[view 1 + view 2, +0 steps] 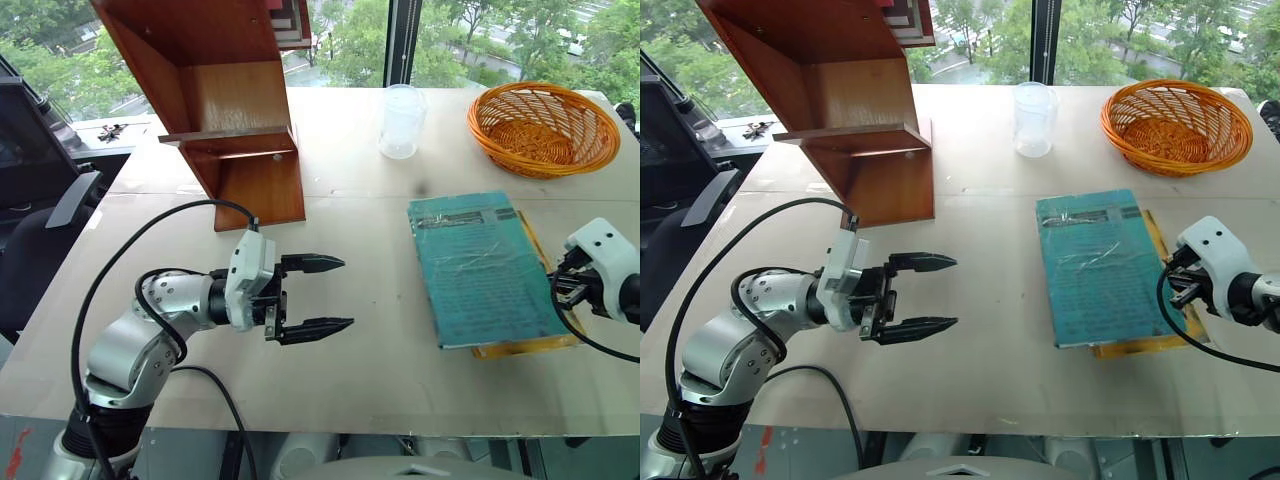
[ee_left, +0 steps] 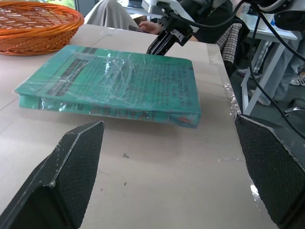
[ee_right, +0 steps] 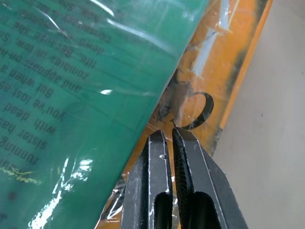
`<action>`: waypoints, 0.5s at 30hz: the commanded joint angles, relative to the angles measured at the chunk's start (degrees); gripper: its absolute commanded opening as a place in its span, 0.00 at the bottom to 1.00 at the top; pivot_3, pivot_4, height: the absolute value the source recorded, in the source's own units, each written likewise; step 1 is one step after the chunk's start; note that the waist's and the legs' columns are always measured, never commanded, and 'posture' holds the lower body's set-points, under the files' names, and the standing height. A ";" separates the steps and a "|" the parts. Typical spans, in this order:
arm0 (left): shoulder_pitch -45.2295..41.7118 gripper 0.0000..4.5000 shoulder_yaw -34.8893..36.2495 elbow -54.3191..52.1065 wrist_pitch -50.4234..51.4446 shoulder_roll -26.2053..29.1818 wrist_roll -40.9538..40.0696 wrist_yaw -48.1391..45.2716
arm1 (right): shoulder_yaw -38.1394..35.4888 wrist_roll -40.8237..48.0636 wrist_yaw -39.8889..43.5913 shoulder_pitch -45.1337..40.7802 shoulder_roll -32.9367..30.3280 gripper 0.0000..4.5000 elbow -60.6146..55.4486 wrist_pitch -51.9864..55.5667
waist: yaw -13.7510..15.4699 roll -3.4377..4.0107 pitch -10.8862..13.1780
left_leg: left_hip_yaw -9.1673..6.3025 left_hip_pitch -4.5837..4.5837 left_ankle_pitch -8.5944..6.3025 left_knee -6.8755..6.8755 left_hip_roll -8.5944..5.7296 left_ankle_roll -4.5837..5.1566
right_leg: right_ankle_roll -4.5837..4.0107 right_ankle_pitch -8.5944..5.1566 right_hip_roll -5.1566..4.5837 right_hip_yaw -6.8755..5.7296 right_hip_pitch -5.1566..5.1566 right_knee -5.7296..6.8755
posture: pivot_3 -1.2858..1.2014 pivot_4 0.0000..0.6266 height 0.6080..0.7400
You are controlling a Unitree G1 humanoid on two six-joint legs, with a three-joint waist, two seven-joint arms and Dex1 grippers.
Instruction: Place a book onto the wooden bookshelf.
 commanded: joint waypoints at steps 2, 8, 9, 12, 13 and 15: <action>-1.41 1.00 -0.66 1.14 4.38 -1.40 0.65 6.87 | -8.52 -2.25 -0.67 3.67 4.53 0.01 -3.87 -6.86 | 0.17 -0.01 0.00 | 0.00 0.01 0.00 0.00 0.00 0.00 | 0.00 0.00 0.00 0.01 0.00 0.01 | 0.52 0.24 1.00; -12.23 1.00 -1.38 9.68 34.71 -3.97 -12.96 16.98 | -37.02 8.14 14.18 24.54 20.38 0.26 -17.76 -19.90 | 1.64 -0.02 -0.03 | -0.25 -0.05 0.00 0.07 -0.02 0.00 | 0.03 -0.01 0.25 -0.24 0.00 0.06 | 0.52 0.24 1.00; -14.56 1.00 -1.25 12.68 38.70 -5.58 -14.57 18.40 | -40.02 11.21 16.38 26.84 22.69 0.40 -18.92 -21.53 | 1.54 -0.01 -0.03 | -0.25 -0.06 0.00 0.12 -0.02 0.00 | 0.04 -0.01 0.26 -0.25 0.03 0.08 | 0.52 0.24 1.00; -20.36 1.00 -1.81 19.73 47.54 -9.43 -17.00 20.52 | -45.34 17.01 21.49 33.34 26.79 0.70 -19.87 -25.85 | 0.93 -0.03 -0.06 | -0.25 0.09 -0.01 0.33 -0.02 0.00 | 0.03 0.01 0.27 -0.23 0.19 0.26 | 0.52 0.24 1.00; -21.87 1.00 -1.47 21.79 49.68 -10.64 -17.42 21.45 | -46.13 18.35 22.19 34.71 27.26 0.82 -19.84 -26.70 | 0.64 -0.05 -0.06 | -0.23 0.21 -0.01 0.33 -0.02 0.01 | 0.05 0.03 0.29 -0.19 0.25 0.27 | 0.52 0.24 1.00; -25.57 1.00 -0.68 28.01 54.44 -14.83 -17.58 24.34 | -47.61 17.93 25.60 38.48 28.40 0.99 -18.90 -30.44 | 0.16 -0.04 -0.08 | -0.21 0.26 -0.05 0.35 -0.02 0.07 | 0.07 0.06 0.27 -0.14 0.29 0.28 | 0.52 0.24 1.00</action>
